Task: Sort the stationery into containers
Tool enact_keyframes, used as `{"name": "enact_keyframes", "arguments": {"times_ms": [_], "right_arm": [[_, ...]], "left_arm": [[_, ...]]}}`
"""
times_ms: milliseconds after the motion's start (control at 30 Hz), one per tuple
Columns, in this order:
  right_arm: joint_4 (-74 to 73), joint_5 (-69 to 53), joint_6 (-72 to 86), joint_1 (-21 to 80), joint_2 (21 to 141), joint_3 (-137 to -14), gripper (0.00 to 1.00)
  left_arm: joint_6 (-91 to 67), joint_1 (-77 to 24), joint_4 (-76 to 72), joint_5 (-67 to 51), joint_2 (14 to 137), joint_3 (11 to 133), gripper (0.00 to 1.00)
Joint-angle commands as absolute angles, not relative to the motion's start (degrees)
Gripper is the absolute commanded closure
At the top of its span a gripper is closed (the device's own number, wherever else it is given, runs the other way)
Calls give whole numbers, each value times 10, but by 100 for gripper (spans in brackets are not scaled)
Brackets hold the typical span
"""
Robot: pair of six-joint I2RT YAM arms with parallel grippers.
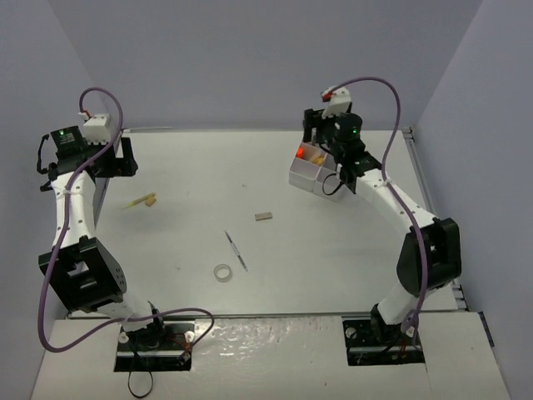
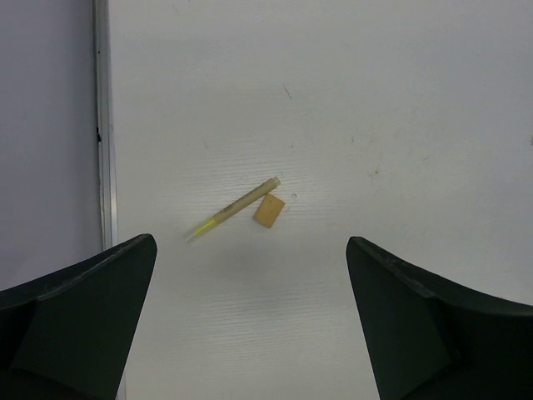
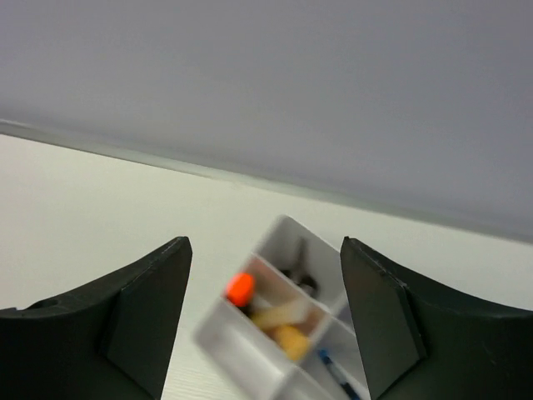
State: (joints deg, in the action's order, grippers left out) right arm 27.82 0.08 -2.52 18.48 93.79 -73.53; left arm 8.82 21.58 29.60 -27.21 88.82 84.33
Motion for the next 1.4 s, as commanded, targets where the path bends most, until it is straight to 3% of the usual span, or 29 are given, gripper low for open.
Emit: {"name": "enact_keyframes", "arguments": {"times_ms": [0, 233, 667, 1167, 1267, 1367], "right_arm": [[-44, 45, -3, 325, 954, -827, 28], [-208, 27, 44, 492, 1100, -944, 22], [-213, -60, 39, 528, 1208, -966, 30], [-210, -74, 62, 553, 1220, -953, 37], [-211, -64, 72, 558, 1240, -942, 43], [-211, -48, 84, 558, 1252, -935, 61]], "left_arm": [[99, 233, 326, -287, 868, 852, 3], [131, 244, 401, -307, 873, 849, 3], [113, 247, 413, -322, 788, 778, 3], [95, 247, 388, -310, 789, 767, 3], [97, 247, 392, -311, 793, 771, 3], [101, 247, 390, -308, 789, 764, 3]]}}
